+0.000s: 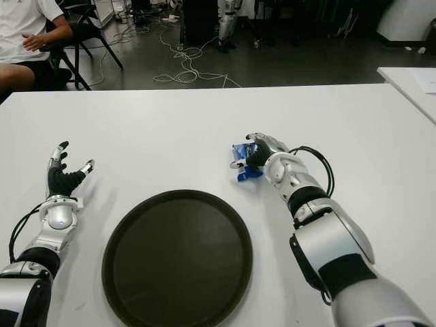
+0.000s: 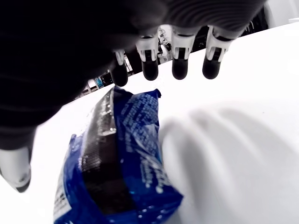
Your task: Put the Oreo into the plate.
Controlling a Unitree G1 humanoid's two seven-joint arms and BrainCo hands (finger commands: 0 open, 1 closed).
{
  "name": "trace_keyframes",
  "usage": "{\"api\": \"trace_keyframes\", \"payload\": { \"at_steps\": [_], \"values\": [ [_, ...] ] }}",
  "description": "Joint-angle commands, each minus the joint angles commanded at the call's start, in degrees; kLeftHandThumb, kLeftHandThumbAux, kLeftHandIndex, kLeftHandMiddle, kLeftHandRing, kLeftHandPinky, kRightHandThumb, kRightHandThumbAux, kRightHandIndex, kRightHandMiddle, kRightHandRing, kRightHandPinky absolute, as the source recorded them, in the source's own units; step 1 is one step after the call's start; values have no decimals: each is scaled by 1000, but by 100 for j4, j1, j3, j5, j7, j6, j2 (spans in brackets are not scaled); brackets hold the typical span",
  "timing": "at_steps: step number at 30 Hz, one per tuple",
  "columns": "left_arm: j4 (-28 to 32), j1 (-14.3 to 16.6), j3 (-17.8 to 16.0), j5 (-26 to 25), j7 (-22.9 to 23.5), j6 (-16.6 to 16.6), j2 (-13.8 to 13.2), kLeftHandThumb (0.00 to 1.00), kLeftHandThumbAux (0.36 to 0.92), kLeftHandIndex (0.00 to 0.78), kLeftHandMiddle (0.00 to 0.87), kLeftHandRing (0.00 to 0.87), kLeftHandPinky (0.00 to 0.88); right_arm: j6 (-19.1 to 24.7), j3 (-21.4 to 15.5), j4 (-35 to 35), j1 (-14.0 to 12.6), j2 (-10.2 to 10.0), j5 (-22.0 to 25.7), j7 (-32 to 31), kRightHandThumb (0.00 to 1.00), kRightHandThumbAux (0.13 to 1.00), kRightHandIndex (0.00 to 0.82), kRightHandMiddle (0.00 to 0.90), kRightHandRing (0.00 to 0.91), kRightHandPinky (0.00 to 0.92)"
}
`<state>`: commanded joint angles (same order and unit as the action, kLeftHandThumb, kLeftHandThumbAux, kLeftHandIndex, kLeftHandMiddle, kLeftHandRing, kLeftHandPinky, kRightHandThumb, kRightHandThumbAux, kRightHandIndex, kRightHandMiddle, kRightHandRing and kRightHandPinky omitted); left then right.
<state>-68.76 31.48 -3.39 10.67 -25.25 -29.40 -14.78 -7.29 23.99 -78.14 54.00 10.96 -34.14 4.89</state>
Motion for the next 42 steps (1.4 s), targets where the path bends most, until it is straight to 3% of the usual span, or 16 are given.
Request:
{"api": "trace_keyframes", "payload": {
  "at_steps": [11,29,42],
  "values": [
    [24,-7,-5,-10,-8,-9,15,0,768,60,93,68,37,65,-4,5,-11,-26,28,-30,0,533,0,0,0,0],
    [-2,-6,-29,-38,33,-56,12,0,770,59,93,65,34,76,-32,30,-8,-130,117,-250,0,465,0,0,0,0],
    [8,-10,-20,-46,63,-55,16,0,764,54,80,56,36,33,-94,46,-1,-180,155,-259,0,515,0,0,0,0]
  ]
}}
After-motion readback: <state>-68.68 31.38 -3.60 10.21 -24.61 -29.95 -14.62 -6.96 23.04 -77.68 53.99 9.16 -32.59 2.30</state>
